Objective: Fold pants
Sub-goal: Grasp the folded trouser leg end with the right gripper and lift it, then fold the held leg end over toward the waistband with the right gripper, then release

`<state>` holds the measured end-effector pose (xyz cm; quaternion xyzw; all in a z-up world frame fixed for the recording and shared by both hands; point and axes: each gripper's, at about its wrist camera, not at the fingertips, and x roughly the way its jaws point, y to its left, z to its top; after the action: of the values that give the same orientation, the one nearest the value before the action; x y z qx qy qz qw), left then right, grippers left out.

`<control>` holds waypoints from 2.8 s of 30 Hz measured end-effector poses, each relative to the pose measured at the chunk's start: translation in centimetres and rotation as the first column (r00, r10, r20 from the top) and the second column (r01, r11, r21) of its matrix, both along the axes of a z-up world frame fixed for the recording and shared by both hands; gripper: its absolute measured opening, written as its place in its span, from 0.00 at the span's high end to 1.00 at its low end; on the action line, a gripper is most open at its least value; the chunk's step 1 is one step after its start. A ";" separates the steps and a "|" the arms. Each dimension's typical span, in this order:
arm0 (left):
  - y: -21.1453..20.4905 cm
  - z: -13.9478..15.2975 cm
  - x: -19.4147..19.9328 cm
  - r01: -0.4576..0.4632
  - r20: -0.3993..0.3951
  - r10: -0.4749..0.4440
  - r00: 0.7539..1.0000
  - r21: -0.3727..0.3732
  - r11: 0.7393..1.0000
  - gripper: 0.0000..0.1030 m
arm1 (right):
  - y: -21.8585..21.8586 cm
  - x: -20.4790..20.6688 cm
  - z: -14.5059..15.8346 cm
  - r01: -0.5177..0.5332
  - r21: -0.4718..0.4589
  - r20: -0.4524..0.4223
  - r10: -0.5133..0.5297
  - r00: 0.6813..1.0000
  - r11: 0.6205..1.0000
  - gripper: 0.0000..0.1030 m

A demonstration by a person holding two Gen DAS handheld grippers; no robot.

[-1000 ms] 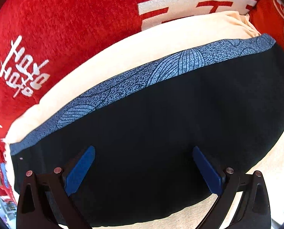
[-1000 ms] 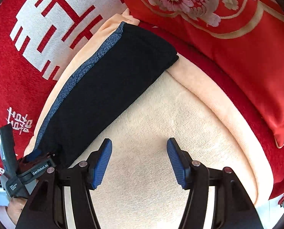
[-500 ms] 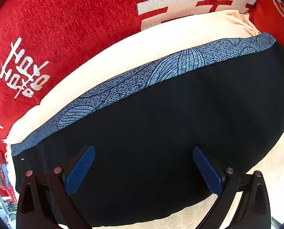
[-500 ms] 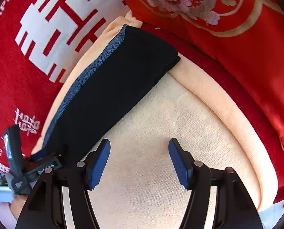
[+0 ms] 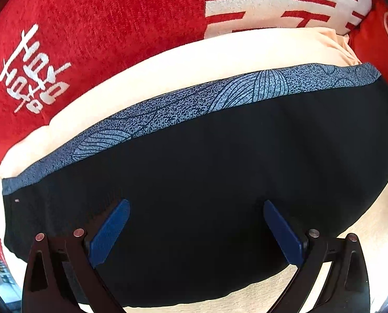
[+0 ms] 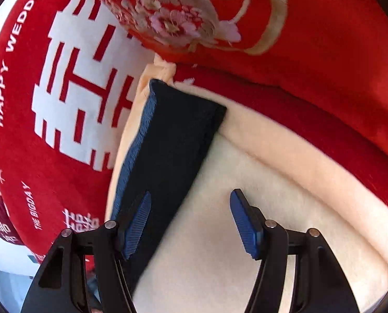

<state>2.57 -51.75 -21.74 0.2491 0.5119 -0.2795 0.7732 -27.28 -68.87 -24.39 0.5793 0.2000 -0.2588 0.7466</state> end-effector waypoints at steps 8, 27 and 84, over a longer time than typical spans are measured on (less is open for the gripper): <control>1.2 -0.6 0.4 -0.020 -0.023 0.019 1.000 -0.034 0.999 0.00 | -2.4 2.8 -0.8 0.045 -0.010 0.129 -0.044 0.991 0.999 0.36; -1.5 -0.5 -2.9 0.106 -0.030 -0.116 0.993 -0.237 0.966 0.41 | -0.9 7.6 6.8 -0.176 -0.173 0.013 0.181 0.983 0.969 0.87; 18.8 -0.5 7.3 0.001 -0.323 -0.107 0.940 -0.313 0.950 0.54 | 19.2 19.2 -2.4 -0.336 0.338 0.037 0.345 0.938 0.879 0.95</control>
<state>9.90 -32.99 -22.25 0.0881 0.5790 -0.4156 0.6959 -8.08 -49.67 -26.83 0.6517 0.3493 -0.0924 0.6669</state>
